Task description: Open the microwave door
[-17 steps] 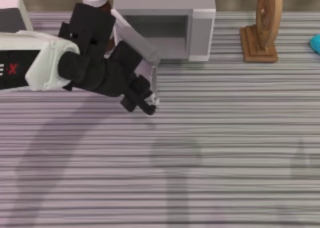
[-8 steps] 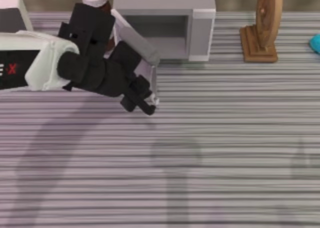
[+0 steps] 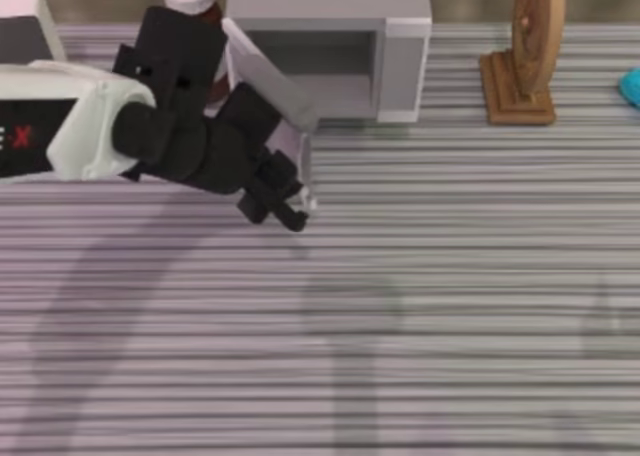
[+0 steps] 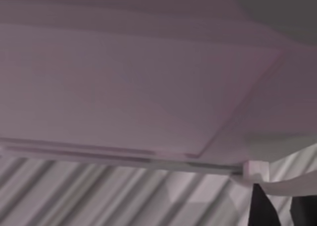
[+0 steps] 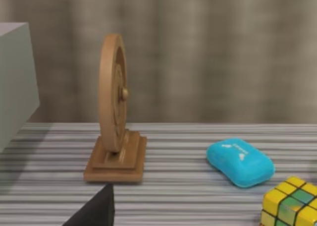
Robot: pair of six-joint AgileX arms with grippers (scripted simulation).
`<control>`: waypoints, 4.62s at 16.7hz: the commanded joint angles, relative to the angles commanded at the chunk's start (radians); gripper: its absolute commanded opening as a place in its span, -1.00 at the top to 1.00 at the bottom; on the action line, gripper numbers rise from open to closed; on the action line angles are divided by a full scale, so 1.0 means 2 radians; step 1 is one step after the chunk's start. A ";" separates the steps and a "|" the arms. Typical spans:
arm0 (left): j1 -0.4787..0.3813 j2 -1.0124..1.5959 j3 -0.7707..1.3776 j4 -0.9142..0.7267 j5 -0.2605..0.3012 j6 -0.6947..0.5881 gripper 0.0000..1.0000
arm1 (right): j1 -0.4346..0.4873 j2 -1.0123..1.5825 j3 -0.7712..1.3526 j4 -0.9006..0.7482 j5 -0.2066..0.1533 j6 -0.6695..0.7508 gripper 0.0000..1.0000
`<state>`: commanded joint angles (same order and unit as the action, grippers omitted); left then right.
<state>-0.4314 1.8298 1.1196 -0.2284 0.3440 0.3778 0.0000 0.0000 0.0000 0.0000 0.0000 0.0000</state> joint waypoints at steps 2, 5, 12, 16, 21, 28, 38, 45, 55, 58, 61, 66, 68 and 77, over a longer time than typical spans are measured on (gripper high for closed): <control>0.005 -0.002 0.001 -0.002 0.006 0.010 1.00 | 0.000 0.000 0.000 0.000 0.000 0.000 -1.00; 0.012 -0.003 0.000 -0.008 0.013 0.024 1.00 | 0.000 0.000 0.000 0.000 0.000 0.000 -1.00; 0.012 -0.003 0.000 -0.008 0.013 0.024 1.00 | 0.000 0.000 0.000 0.000 0.000 0.000 -1.00; 0.012 -0.003 0.000 -0.008 0.013 0.024 1.00 | 0.000 0.000 0.000 0.000 0.000 0.000 -1.00; 0.012 -0.003 0.000 -0.008 0.013 0.024 1.00 | 0.000 0.000 0.000 0.000 0.000 0.000 -1.00; 0.012 -0.003 0.000 -0.008 0.013 0.024 1.00 | 0.000 0.000 0.000 0.000 0.000 0.000 -1.00; 0.026 -0.004 0.001 -0.023 0.036 0.059 1.00 | 0.000 0.000 0.000 0.000 0.000 0.000 -1.00; 0.026 -0.004 0.001 -0.023 0.036 0.059 1.00 | 0.000 0.000 0.000 0.000 0.000 0.000 -1.00; 0.026 -0.004 0.001 -0.023 0.036 0.059 1.00 | 0.000 0.000 0.000 0.000 0.000 0.000 -1.00; 0.026 -0.004 0.001 -0.023 0.036 0.059 1.00 | 0.000 0.000 0.000 0.000 0.000 0.000 -1.00; 0.026 -0.004 0.001 -0.023 0.036 0.059 1.00 | 0.000 0.000 0.000 0.000 0.000 0.000 -1.00; 0.029 -0.003 0.000 -0.030 0.045 0.070 1.00 | 0.000 0.000 0.000 0.000 0.000 0.000 -1.00; 0.034 -0.004 0.003 -0.034 0.052 0.082 1.00 | 0.000 0.000 0.000 0.000 0.000 0.000 -1.00; 0.041 -0.004 0.004 -0.042 0.059 0.097 1.00 | 0.000 0.000 0.000 0.000 0.000 0.000 -1.00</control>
<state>-0.3487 1.8223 1.1280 -0.3129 0.4622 0.5723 0.0000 0.0000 0.0000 0.0000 0.0000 0.0000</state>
